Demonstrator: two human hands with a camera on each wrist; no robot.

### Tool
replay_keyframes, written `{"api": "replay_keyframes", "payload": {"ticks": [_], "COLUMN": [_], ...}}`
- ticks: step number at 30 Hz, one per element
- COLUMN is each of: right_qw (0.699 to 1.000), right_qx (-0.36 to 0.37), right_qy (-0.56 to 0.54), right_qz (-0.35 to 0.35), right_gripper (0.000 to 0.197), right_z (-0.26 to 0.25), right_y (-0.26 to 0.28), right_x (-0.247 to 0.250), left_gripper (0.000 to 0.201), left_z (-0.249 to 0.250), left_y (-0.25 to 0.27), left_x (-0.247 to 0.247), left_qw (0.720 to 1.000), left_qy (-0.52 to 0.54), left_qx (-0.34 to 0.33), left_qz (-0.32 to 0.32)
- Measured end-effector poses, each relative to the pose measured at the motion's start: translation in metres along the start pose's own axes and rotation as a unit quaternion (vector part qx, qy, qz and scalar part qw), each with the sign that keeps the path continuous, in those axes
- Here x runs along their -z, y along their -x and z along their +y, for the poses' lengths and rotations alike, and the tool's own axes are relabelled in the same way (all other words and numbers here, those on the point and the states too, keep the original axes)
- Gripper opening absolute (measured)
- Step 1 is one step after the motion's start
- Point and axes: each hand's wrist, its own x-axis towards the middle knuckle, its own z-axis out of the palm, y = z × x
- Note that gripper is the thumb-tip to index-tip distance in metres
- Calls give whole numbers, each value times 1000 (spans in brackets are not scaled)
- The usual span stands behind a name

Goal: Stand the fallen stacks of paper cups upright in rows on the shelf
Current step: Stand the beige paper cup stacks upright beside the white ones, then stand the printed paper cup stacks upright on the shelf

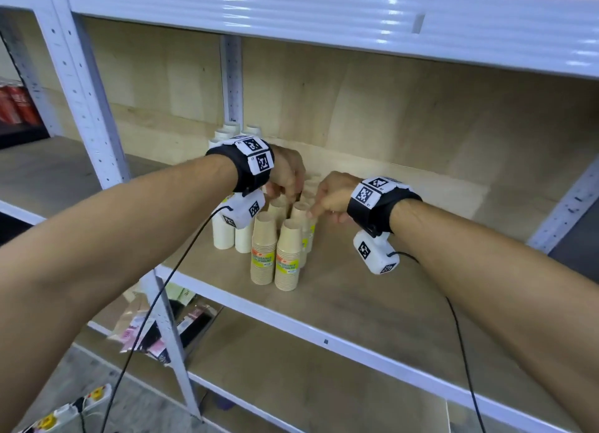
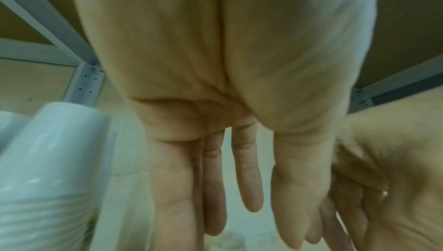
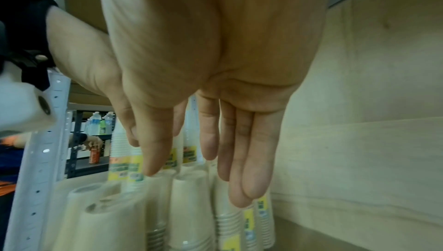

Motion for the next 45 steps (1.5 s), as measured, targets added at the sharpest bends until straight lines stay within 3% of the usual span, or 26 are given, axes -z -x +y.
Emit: {"api": "replay_keyframes", "payload": {"ticks": [7, 12, 18, 22, 25, 29, 31, 39, 45], "right_qw": [997, 984, 953, 930, 917, 900, 886, 846, 821], "right_qx": [-68, -140, -253, -326, -361, -387, -417, -474, -527], "right_qy": [-9, -15, 22, 59, 69, 69, 13, -133, -105], "right_qz": [39, 105, 167, 159, 156, 189, 204, 204, 191], "right_gripper": [36, 34, 44, 45, 42, 72, 80, 58, 90], "right_z": [55, 102, 176, 226, 262, 309, 313, 338, 351], "right_y": [25, 53, 91, 115, 130, 143, 156, 170, 171], "right_x": [48, 89, 108, 111, 100, 64, 46, -13, -41], "left_gripper": [25, 28, 38, 46, 54, 61, 65, 56, 56], "left_z": [50, 102, 172, 221, 252, 286, 300, 335, 348], "left_y": [-33, -61, -88, -102, -109, -125, -134, -159, -180], "left_x": [15, 12, -9, -36, -60, -94, -111, -169, -194], "left_qw": [997, 991, 976, 960, 946, 928, 922, 889, 852], "left_qy": [18, 28, 17, -16, -32, -64, -76, -124, -190], "left_qx": [-57, -123, -211, -274, -320, -367, -379, -440, -486], "left_qz": [45, 46, 44, 53, 43, 24, 11, 20, 42]}}
